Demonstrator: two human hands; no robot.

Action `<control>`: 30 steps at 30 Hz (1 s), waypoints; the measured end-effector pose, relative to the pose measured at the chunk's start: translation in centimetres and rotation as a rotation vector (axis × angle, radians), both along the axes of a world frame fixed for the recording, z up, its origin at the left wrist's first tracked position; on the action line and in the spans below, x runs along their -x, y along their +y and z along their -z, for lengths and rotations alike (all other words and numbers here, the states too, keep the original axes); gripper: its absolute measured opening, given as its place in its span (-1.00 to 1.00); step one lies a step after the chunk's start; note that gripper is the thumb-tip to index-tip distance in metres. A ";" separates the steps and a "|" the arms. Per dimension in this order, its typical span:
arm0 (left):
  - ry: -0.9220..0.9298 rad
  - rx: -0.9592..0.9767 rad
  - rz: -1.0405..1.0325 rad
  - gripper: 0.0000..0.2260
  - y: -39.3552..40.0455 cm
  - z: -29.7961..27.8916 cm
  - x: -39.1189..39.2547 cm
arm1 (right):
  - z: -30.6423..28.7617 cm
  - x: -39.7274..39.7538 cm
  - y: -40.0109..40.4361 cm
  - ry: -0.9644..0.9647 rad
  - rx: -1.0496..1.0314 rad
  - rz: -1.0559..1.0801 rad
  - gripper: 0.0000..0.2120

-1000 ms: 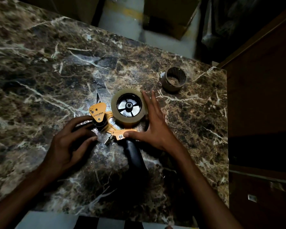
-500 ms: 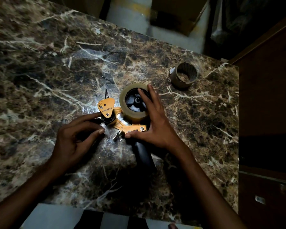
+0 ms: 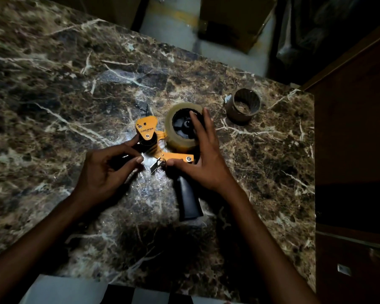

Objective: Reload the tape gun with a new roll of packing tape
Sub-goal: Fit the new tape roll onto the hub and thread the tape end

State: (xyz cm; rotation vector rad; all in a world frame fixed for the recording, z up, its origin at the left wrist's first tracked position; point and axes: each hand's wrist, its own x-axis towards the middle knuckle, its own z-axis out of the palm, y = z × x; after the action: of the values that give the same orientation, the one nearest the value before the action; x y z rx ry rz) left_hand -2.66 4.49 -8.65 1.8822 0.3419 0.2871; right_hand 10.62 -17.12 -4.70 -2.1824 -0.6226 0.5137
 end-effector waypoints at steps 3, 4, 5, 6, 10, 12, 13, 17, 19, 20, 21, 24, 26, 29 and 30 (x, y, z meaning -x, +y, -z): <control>-0.017 -0.048 0.035 -0.92 0.6 0.0 -1.0 | -0.3 -1.0 0.3 -0.248 0.303 -0.138 0.04; -0.019 -0.064 0.047 -0.96 0.9 0.1 -1.0 | -0.4 -1.2 0.3 -0.308 0.369 -0.161 0.03; -0.016 -0.081 0.061 -0.96 1.2 0.1 -1.0 | -0.5 -1.2 0.3 -0.338 0.402 -0.170 0.03; -0.019 -0.109 0.066 -0.89 1.3 0.3 -0.9 | -0.6 -1.2 0.3 -0.345 0.414 -0.172 0.02; -0.031 -0.117 0.029 -0.88 0.8 0.5 -0.7 | -0.5 -1.0 0.3 -0.308 0.403 -0.154 0.04; -0.023 -0.097 0.022 -0.91 0.7 0.8 -0.6 | -0.5 -1.0 0.4 -0.286 0.399 -0.147 0.04; -0.015 -0.106 0.029 -0.91 0.7 1.0 -0.6 | -0.5 -1.0 0.4 -0.280 0.398 -0.146 0.04; 0.002 -0.115 0.088 -0.91 1.5 0.9 -0.3 | -0.7 -1.0 0.6 -0.236 0.388 -0.136 0.07; -0.011 -0.125 0.082 -0.91 1.3 0.3 -0.2 | -0.9 -0.9 0.6 -0.216 0.389 -0.139 0.07; -0.008 -0.130 0.089 -0.90 1.3 0.1 -0.2 | -1.0 -1.0 0.7 -0.212 0.393 -0.140 0.07; -0.006 -0.151 0.093 -0.89 1.1 -0.1 -0.3 | -1.0 -0.9 0.6 -0.208 0.395 -0.139 0.07; -0.036 -0.111 0.136 -0.87 0.7 -0.2 -0.1 | -1.0 -0.9 0.6 -0.192 0.390 -0.129 0.07; -0.043 -0.091 0.141 -0.86 0.8 -0.5 0.7 | -1.1 -0.9 0.7 -0.186 0.391 -0.132 0.08; 0.022 -0.094 0.181 -0.82 1.1 -0.8 2.4 | -1.3 -1.3 0.9 -0.176 0.400 -0.153 0.08; 0.037 -0.094 0.198 -0.81 1.0 -1.2 2.7 | -1.3 -1.5 0.9 -0.177 0.402 -0.160 0.09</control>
State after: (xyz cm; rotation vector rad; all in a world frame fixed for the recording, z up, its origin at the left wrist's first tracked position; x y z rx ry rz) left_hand -5.38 5.48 -7.50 1.9990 0.1676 0.1365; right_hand 12.10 -16.21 -3.38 -2.5909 -0.8544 0.5722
